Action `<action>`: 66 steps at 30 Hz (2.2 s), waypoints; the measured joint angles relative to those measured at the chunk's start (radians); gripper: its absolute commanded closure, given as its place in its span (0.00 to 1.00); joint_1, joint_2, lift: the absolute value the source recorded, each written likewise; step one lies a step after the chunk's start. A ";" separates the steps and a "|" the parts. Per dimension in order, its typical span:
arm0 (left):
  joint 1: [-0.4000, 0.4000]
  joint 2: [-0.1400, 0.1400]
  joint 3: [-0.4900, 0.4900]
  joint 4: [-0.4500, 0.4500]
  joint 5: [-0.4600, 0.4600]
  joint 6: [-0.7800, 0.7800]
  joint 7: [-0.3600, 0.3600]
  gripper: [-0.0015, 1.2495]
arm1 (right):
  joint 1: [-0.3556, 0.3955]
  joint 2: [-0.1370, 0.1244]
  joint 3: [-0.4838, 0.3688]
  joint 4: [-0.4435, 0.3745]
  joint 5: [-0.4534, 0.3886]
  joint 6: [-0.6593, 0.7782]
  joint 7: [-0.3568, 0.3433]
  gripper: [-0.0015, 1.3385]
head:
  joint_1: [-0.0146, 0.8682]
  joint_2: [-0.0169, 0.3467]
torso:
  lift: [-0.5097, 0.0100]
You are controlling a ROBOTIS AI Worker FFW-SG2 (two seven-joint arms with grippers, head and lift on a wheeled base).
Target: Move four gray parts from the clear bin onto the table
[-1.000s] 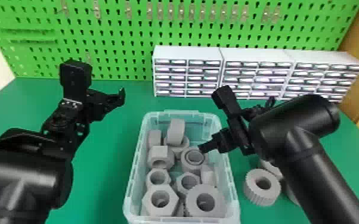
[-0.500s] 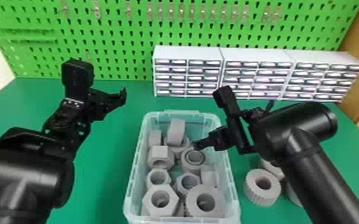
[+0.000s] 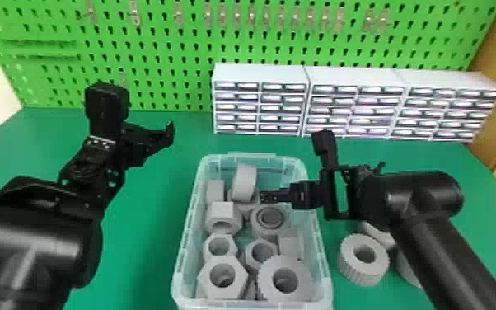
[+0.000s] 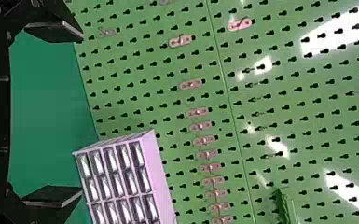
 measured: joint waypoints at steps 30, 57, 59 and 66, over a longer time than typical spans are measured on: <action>-0.002 0.000 -0.004 0.004 0.005 0.003 -0.003 0.10 | -0.100 0.018 0.087 0.017 0.065 -0.009 0.005 0.34 | 0.79 0.12 | 0.89; -0.010 0.003 -0.013 0.012 0.006 0.003 -0.008 0.10 | -0.134 0.031 0.121 0.170 0.010 -0.071 0.005 0.34 | 0.79 0.12 | 0.89; -0.010 0.003 -0.014 0.013 0.006 0.003 -0.008 0.10 | -0.139 0.032 0.126 0.184 0.003 -0.077 0.005 0.34 | 0.79 0.12 | 0.89; -0.010 0.004 -0.014 0.014 0.007 0.003 -0.008 0.10 | -0.156 0.034 0.163 0.256 -0.047 -0.121 0.005 0.34 | 0.79 0.12 | 0.89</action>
